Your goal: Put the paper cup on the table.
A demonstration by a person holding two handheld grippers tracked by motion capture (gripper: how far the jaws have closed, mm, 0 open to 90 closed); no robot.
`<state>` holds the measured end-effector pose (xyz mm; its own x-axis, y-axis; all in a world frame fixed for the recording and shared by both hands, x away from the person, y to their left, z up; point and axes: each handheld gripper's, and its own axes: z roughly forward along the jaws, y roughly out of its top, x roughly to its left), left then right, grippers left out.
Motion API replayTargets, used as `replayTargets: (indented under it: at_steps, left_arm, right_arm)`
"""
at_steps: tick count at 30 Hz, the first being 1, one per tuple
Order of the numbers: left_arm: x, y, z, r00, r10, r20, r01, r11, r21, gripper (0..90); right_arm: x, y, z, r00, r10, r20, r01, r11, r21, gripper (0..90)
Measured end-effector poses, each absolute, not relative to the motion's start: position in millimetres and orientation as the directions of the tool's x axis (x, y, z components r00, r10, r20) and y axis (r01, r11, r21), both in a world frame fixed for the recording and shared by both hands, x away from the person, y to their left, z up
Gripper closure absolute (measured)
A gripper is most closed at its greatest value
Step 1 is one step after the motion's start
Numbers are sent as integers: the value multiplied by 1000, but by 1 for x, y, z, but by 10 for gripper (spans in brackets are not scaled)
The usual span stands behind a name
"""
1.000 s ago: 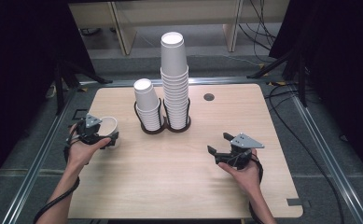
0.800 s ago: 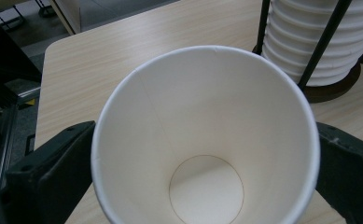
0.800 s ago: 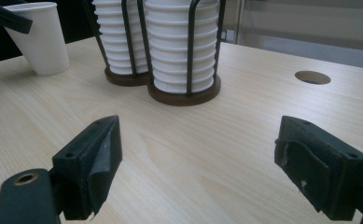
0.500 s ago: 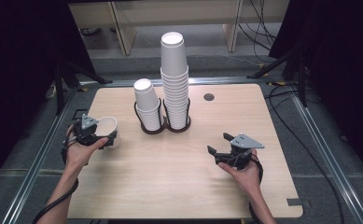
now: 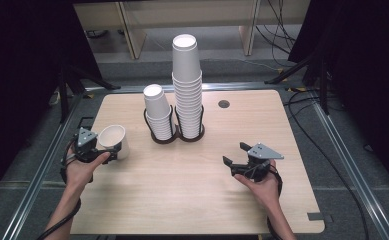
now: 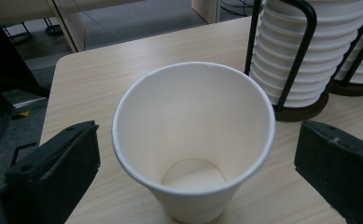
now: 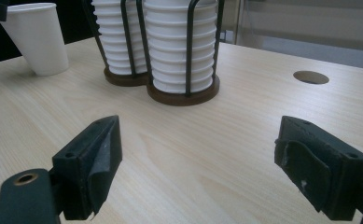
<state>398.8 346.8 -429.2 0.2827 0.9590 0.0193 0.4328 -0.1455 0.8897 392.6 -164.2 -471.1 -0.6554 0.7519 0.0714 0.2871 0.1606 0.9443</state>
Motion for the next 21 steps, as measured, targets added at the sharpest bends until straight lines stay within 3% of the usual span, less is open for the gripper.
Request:
replayTargets:
  at_steps: [21]
  left_arm:
    - [363, 353, -446, 267, 963, -43, 392, -67, 918, 0]
  right_arm:
    - [394, -166, -472, -658, 752, 46, 261, 170, 950, 154]
